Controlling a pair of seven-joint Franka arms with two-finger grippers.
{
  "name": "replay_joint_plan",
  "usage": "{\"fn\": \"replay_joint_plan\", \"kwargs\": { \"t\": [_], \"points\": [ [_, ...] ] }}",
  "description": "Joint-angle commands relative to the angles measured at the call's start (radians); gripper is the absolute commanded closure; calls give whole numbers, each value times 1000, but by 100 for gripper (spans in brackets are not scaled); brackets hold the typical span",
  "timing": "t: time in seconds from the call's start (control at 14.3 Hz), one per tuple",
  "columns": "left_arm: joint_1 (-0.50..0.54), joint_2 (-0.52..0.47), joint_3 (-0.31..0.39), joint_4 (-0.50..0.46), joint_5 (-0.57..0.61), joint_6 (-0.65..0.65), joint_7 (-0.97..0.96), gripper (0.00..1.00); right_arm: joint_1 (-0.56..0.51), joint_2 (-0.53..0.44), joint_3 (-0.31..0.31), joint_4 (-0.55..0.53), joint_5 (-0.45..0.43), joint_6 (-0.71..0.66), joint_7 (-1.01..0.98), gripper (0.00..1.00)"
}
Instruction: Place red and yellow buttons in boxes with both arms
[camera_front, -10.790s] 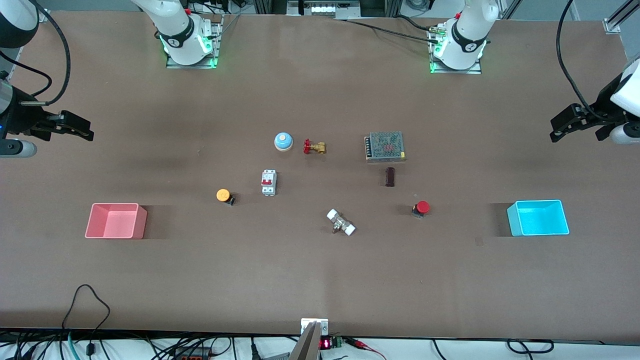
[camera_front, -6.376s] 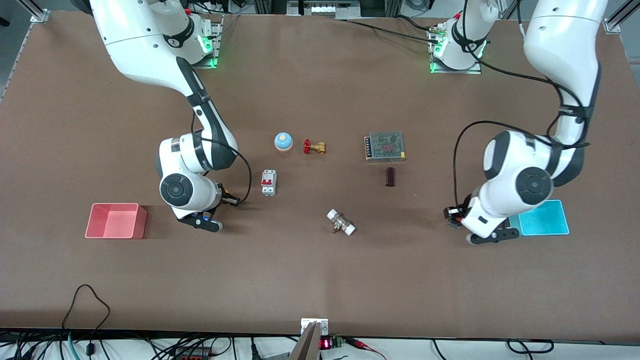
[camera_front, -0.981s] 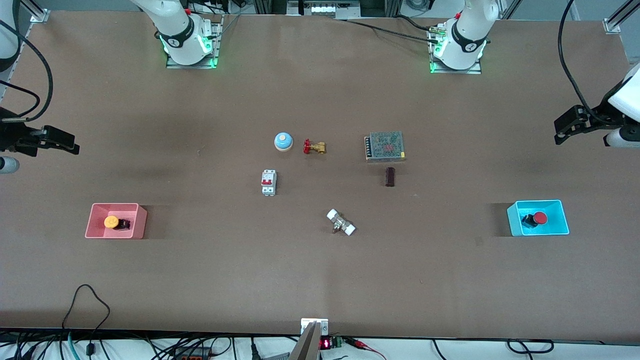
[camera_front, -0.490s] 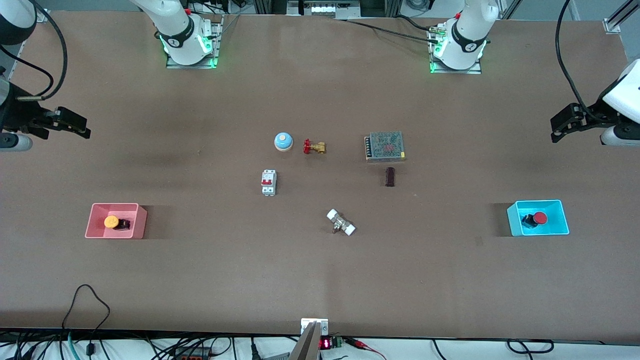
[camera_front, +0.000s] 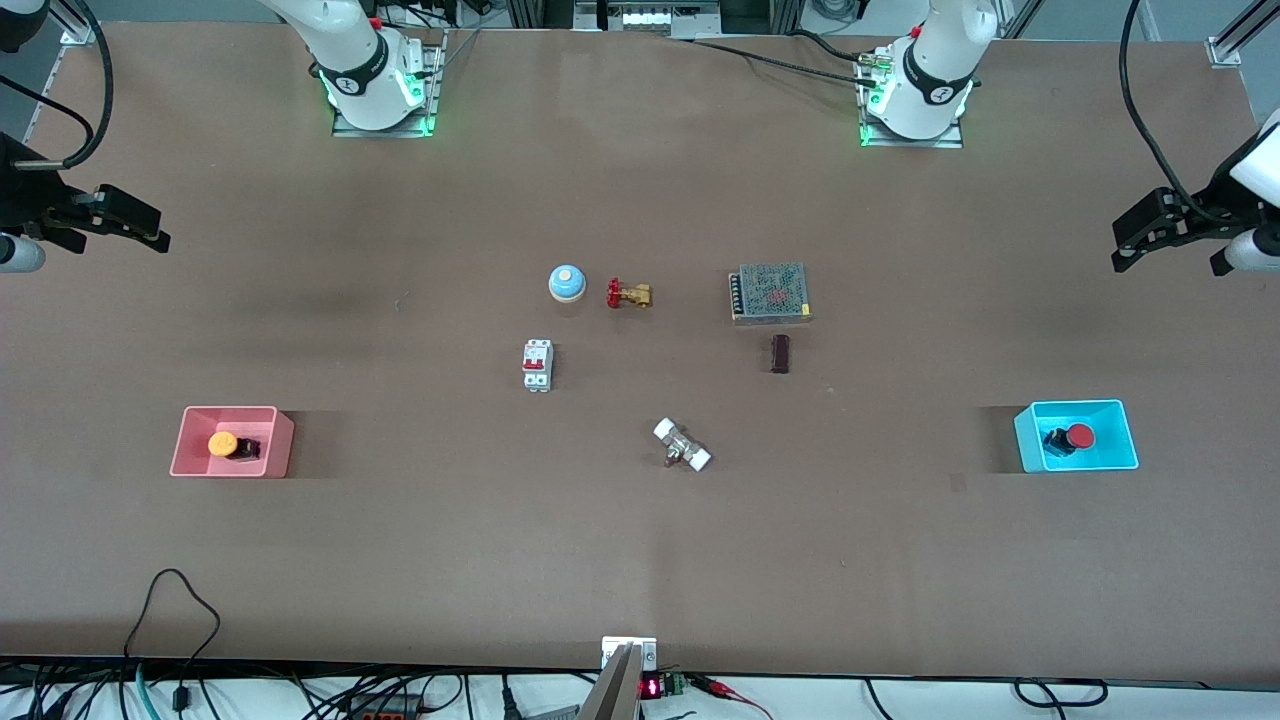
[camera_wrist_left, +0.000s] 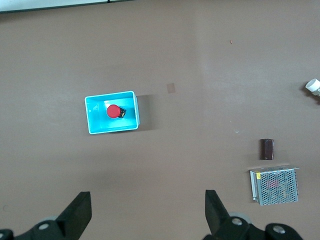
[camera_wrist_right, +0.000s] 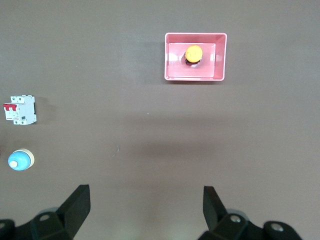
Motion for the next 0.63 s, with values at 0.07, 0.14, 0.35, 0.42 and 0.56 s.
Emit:
{"fn": "replay_joint_plan", "kwargs": {
  "t": [0.07, 0.14, 0.35, 0.42, 0.56],
  "points": [
    [-20, -16, 17, -18, -20, 4, 10, 0, 2, -25, 8, -20, -15, -2, 18, 0],
    [-26, -14, 20, -18, -20, 4, 10, 0, 3, -23, 10, -18, -15, 0, 20, 0],
    [-34, -14, 37, -20, -20, 1, 10, 0, 2, -23, 10, -15, -13, -3, 20, 0],
    [-28, -11, 37, -23, -20, 1, 10, 0, 2, -25, 8, -15, -13, -5, 18, 0],
    [-18, 0, 36, -26, -20, 2, 8, 0, 2, -25, 10, -15, -13, -5, 18, 0]
  ]
}}
